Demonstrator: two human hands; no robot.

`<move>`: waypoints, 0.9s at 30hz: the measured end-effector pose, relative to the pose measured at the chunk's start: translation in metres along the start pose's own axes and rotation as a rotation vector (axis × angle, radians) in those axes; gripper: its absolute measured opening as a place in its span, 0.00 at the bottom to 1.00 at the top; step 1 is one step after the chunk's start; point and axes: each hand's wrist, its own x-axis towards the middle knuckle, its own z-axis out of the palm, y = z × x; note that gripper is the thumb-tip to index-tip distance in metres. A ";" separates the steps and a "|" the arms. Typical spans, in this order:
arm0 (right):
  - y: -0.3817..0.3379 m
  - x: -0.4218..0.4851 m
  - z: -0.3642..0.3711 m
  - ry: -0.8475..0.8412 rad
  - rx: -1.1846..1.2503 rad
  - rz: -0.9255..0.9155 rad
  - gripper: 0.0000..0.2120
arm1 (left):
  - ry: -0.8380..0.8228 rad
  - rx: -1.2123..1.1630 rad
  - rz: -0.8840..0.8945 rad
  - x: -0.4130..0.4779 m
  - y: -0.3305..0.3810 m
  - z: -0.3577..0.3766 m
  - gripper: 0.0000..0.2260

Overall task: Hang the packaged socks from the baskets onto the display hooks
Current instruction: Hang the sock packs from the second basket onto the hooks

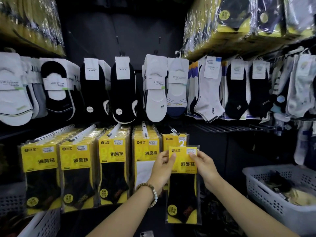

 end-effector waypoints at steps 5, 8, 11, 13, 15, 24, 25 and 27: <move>-0.017 0.028 -0.007 0.101 -0.013 -0.022 0.04 | -0.090 0.037 0.011 0.008 -0.001 0.010 0.28; -0.022 0.044 0.001 0.086 -0.052 -0.062 0.04 | -0.075 0.036 0.009 0.016 -0.002 0.010 0.27; -0.019 0.057 0.013 0.038 -0.118 -0.112 0.04 | -0.030 0.025 0.005 0.025 -0.008 0.007 0.27; -0.013 0.065 0.019 0.020 -0.149 -0.118 0.05 | -0.006 0.021 0.002 0.031 -0.013 0.003 0.27; -0.004 0.072 0.022 0.026 -0.168 -0.099 0.06 | 0.000 0.028 0.001 0.036 -0.019 0.000 0.27; 0.037 0.065 0.005 0.281 -0.162 0.073 0.14 | -0.016 0.071 -0.016 0.033 -0.046 -0.005 0.26; 0.040 0.058 0.002 0.281 -0.179 0.088 0.14 | -0.026 0.084 -0.014 0.029 -0.050 -0.007 0.25; 0.047 0.039 -0.003 0.232 -0.220 0.110 0.14 | -0.054 0.117 -0.012 0.017 -0.061 -0.012 0.25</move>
